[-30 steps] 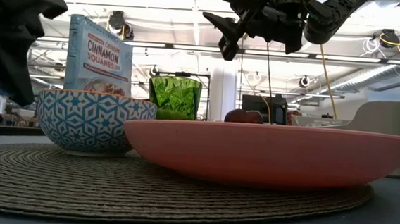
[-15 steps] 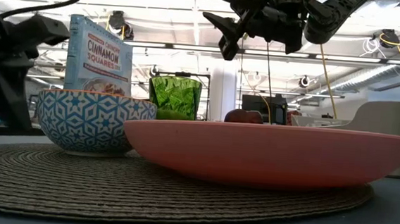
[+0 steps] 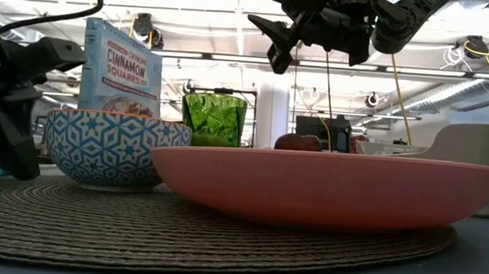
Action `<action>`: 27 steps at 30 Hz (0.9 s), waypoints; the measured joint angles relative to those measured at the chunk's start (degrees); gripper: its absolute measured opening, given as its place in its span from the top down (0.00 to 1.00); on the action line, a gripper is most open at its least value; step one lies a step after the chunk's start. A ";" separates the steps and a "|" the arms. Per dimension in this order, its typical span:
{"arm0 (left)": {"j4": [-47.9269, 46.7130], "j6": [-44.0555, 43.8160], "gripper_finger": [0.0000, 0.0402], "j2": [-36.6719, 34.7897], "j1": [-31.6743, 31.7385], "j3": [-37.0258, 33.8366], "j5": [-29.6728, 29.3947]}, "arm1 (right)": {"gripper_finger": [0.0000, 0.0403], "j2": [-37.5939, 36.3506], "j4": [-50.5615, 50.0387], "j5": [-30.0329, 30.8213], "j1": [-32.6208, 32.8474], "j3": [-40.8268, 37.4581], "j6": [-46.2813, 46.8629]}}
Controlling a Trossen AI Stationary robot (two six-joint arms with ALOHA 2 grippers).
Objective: Arrange a breakfast setting
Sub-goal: Put the spoon on the gray placemat to the left of the red bowl
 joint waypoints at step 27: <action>0.75 1.08 0.82 0.04 0.16 0.00 0.86 | 0.56 0.00 0.01 0.02 0.01 0.00 0.00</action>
